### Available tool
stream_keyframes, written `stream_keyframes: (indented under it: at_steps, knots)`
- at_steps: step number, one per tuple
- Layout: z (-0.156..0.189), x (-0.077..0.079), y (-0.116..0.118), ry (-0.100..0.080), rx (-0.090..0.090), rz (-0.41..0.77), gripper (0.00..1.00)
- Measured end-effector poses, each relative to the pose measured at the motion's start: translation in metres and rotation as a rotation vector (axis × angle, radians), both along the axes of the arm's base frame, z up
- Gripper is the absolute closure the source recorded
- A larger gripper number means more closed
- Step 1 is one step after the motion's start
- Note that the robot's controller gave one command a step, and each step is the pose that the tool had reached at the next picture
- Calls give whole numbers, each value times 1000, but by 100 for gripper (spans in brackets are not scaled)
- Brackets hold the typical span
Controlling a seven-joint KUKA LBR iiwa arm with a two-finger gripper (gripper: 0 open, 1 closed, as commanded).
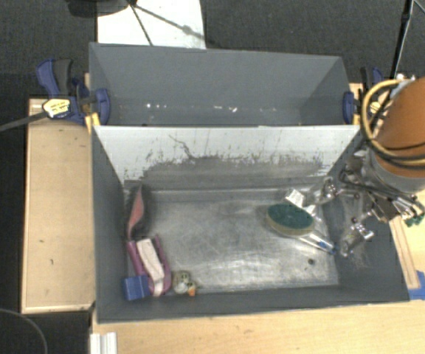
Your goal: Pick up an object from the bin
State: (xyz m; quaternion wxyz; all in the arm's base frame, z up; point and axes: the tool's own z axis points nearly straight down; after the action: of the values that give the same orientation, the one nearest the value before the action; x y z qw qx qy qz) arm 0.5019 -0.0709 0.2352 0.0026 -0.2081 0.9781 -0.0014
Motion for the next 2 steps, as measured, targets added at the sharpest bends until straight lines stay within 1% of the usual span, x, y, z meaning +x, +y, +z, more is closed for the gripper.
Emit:
stream_keyframes:
  at_steps: [1, 2]
  knots:
    - [-165, 67, -16, -7, 3, -89, 0]
    - [-160, 67, -16, -12, 2, -87, 100]
